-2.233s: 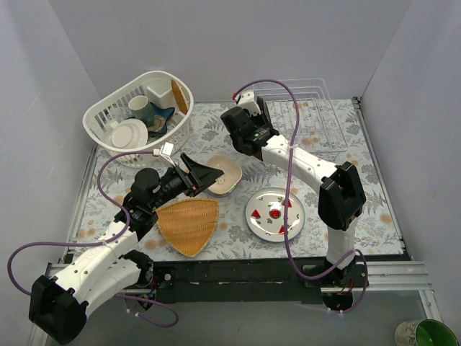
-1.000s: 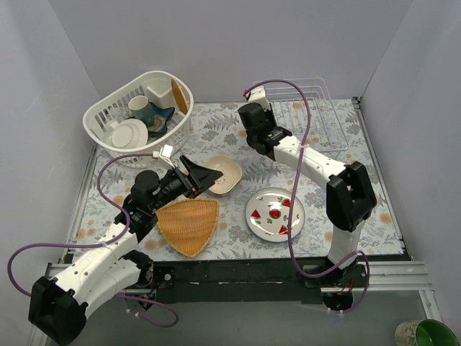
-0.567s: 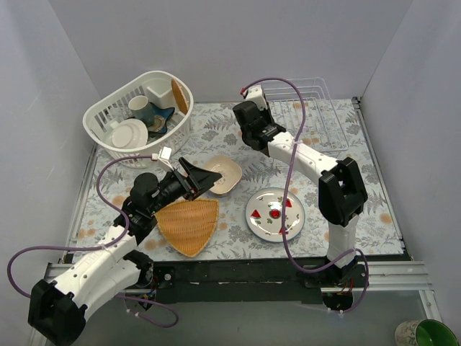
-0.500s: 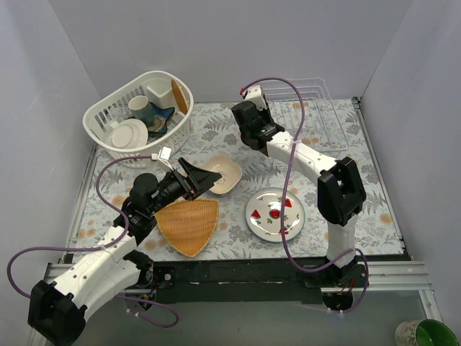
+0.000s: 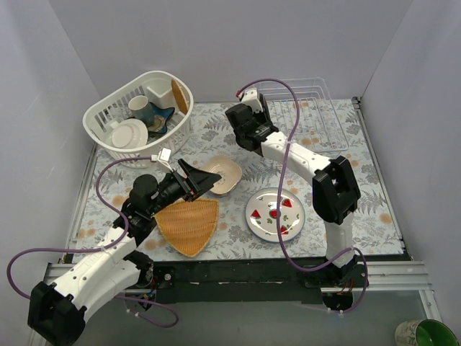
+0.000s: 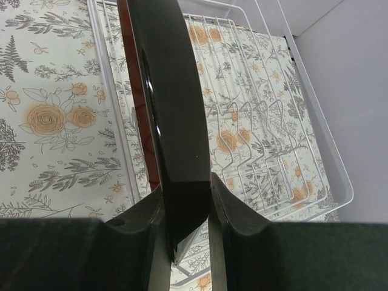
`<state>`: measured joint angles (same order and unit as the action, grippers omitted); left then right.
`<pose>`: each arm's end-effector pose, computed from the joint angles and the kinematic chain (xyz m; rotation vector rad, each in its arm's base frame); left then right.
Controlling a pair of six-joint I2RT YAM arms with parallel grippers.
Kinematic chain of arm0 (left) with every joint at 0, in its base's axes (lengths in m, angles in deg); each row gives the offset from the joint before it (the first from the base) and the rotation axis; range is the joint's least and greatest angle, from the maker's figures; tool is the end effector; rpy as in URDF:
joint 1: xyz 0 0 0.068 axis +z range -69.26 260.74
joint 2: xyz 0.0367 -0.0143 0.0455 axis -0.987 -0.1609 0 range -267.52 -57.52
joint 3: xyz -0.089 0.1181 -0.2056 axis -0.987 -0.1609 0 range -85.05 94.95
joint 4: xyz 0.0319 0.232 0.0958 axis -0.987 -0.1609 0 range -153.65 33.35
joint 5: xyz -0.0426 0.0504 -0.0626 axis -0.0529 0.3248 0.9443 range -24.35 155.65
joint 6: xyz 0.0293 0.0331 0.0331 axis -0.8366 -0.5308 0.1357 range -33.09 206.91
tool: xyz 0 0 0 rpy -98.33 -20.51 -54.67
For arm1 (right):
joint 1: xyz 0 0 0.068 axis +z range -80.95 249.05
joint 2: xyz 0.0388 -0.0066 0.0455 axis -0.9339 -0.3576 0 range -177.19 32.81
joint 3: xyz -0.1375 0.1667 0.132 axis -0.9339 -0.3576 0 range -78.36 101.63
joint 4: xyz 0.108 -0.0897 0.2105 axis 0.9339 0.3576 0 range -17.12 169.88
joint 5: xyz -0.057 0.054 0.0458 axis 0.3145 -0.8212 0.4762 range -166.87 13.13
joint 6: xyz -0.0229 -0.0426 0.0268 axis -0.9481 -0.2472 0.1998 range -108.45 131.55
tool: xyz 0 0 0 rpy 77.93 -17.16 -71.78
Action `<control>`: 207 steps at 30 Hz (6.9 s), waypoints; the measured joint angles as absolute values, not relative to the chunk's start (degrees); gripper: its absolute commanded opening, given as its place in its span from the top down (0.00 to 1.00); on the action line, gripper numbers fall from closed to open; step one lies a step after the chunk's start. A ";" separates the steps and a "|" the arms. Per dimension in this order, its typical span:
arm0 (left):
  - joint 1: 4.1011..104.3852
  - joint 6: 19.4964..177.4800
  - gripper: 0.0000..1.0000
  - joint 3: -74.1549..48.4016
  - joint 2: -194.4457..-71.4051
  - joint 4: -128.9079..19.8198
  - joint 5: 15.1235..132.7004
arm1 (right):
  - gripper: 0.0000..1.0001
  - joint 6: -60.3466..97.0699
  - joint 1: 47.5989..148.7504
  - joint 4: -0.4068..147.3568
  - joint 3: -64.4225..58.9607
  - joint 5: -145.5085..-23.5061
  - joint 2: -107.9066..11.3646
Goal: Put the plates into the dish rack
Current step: Insert the plate into the dish rack, then pick up the plate at the center of the board.
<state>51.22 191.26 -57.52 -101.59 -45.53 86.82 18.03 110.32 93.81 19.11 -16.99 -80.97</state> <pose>0.1645 -0.1088 0.2630 -0.9963 1.8920 -1.9183 0.3488 0.2628 0.2716 -0.0489 1.9242 -0.6031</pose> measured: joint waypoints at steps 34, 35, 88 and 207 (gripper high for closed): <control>51.29 191.29 0.02 -57.84 -100.72 -45.91 86.49 | 0.62 24.43 109.38 99.95 16.55 -18.83 -84.94; 51.29 191.29 0.02 -57.84 -100.72 -45.88 86.49 | 0.61 24.41 109.28 99.97 16.37 -19.35 -84.70; 33.98 180.31 0.02 -49.23 -126.45 -50.76 77.38 | 0.55 36.50 109.45 115.80 -20.89 -44.92 -28.47; 6.20 201.36 0.09 -55.90 -134.99 -43.48 53.05 | 0.99 61.39 89.95 110.48 -50.11 -83.28 -6.94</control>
<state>6.20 201.36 -55.90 -134.99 -43.48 53.05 61.39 89.95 110.48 -50.11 -83.28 -6.94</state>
